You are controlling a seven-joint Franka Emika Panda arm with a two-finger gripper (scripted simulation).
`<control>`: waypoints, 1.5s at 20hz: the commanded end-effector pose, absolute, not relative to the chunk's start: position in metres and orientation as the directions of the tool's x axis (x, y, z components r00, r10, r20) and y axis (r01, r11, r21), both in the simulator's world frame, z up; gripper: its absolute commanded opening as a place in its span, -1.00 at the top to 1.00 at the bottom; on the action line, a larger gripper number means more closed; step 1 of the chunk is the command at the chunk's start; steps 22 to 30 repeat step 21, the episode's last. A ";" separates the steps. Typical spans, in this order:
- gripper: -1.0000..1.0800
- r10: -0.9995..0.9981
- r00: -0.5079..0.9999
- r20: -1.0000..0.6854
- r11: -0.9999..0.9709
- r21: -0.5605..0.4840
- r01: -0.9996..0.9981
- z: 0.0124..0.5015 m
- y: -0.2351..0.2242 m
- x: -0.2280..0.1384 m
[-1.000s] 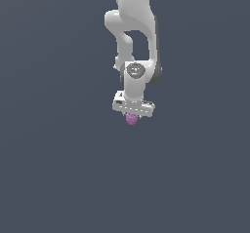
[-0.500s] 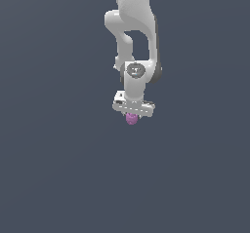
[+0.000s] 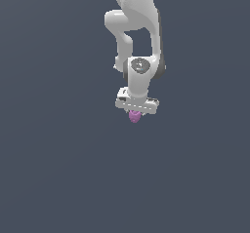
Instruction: Pick up the object and move it to a goal position.
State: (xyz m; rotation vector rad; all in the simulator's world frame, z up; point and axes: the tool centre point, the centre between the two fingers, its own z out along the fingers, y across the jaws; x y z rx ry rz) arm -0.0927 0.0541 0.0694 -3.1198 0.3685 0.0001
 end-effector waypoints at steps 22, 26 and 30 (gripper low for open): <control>1.00 -0.233 0.973 0.000 -0.973 0.001 -0.233 0.172 0.146 -0.112; 1.00 -0.233 0.973 0.000 -0.973 0.001 -0.233 0.172 0.146 -0.112; 1.00 -0.233 0.973 0.000 -0.973 0.001 -0.233 0.172 0.146 -0.112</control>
